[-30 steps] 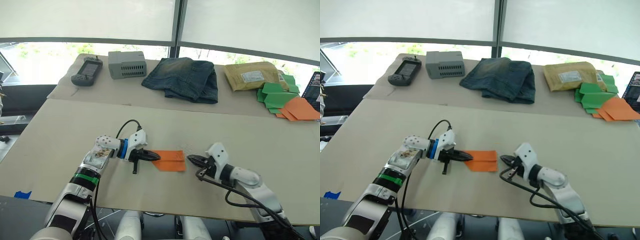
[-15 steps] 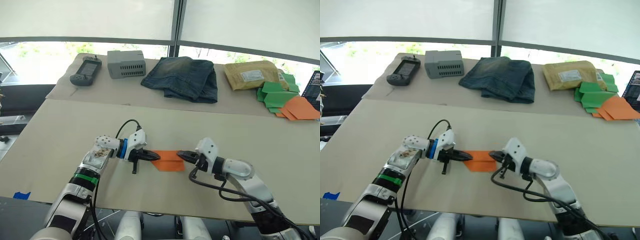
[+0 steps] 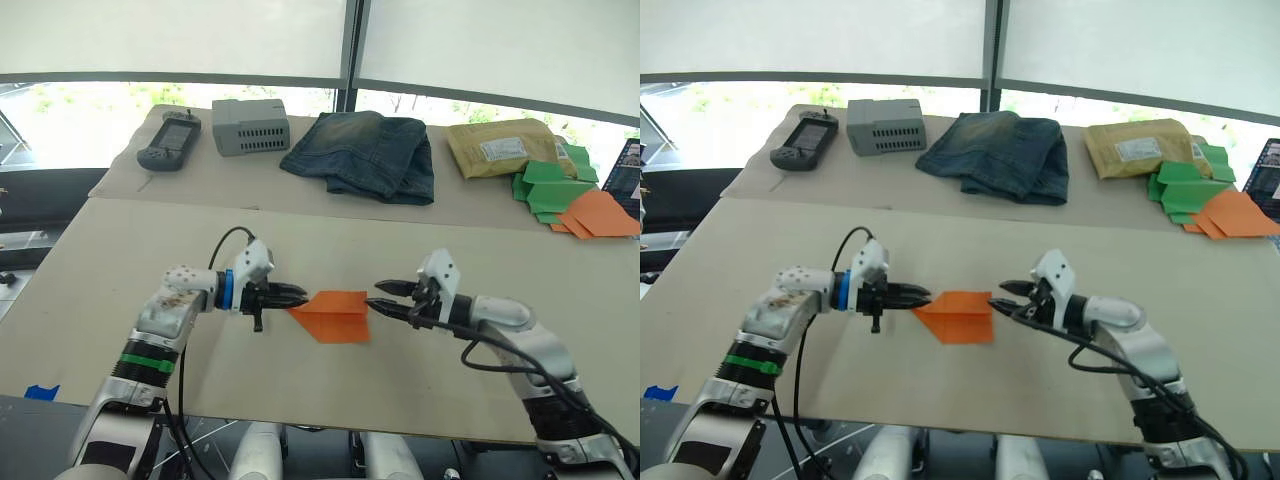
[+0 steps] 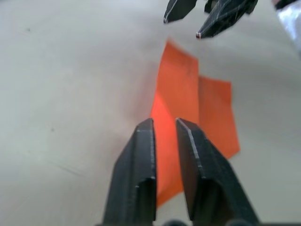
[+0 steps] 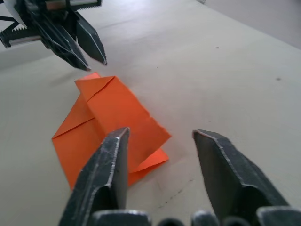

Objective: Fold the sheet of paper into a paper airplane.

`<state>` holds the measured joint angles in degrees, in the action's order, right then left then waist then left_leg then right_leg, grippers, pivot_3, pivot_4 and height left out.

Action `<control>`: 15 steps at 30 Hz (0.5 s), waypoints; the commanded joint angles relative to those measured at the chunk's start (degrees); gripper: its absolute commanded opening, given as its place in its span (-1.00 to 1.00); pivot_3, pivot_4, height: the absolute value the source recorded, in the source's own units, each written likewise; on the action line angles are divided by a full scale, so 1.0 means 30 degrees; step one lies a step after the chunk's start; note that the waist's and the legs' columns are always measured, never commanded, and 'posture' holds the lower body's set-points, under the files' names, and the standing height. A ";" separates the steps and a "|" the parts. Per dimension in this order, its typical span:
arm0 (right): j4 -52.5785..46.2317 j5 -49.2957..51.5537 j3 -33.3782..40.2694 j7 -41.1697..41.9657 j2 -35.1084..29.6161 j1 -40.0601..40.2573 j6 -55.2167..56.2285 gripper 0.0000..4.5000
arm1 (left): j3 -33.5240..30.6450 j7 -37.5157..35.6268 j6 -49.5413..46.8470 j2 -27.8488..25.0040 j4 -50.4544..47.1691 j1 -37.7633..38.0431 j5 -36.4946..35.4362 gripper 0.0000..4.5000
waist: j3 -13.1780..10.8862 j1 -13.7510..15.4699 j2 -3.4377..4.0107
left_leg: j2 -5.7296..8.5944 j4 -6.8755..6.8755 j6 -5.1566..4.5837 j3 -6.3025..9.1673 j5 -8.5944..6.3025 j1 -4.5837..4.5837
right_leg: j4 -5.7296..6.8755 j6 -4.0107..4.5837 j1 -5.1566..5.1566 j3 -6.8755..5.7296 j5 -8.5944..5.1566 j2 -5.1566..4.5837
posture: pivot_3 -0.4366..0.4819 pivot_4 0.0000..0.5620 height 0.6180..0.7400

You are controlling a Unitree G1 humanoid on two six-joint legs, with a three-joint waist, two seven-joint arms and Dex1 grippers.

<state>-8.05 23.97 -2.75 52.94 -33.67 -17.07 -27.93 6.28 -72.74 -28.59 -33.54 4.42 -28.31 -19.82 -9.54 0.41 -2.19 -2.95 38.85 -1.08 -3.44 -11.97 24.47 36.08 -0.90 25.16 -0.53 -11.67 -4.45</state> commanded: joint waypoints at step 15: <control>0.2866 0.2771 -0.0931 0.2288 0.1394 -0.2462 -0.5969 0.75 | -0.1732 0.2236 -0.2642 -0.2829 -0.5682 0.3258 -0.1717 0.42 | -0.0016 0.0042 0.0020 | -0.0003 -0.0016 0.0001 -0.0003 0.0000 -0.0007 | -0.0002 0.0035 0.0001 -0.0002 -0.0016 0.0002 | -0.05 -0.47 0.60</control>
<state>0.83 30.50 -6.13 58.64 -29.60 -22.80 -44.31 2.24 -66.57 -36.46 -41.38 -10.49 -18.51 -23.84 -9.59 0.53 -2.13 -2.96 38.79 -1.08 -3.45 -11.97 24.45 36.08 -0.80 25.17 -0.53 -11.72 -4.45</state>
